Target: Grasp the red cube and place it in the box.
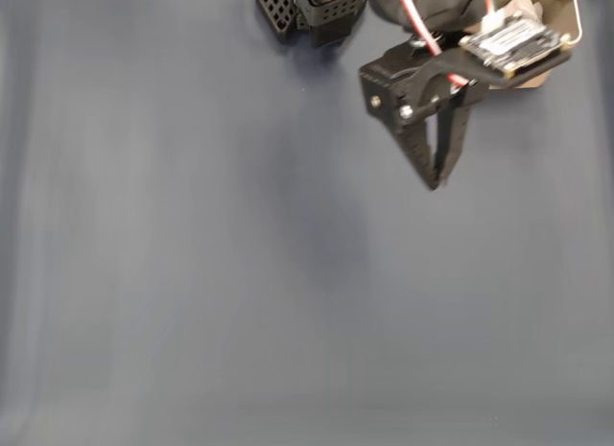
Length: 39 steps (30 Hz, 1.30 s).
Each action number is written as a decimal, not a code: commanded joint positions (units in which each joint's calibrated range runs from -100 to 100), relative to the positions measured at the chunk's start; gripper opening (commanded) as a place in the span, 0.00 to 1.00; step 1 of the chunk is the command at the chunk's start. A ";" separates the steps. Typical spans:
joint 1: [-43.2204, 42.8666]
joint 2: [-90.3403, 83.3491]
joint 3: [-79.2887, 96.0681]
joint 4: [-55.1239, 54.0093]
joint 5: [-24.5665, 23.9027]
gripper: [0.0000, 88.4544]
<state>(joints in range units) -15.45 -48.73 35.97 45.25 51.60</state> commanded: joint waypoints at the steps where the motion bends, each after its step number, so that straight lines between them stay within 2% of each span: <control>1: 3.55 0.57 -1.70 -2.37 -0.49 0.00; 10: 10.65 1.35 0.67 -6.14 -1.17 0.00; 20: 15.76 -3.24 11.25 -10.33 -2.10 0.00; 39: 16.83 -15.70 35.40 -17.96 -3.86 0.00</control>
<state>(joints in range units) 0.79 -61.39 70.31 28.51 48.13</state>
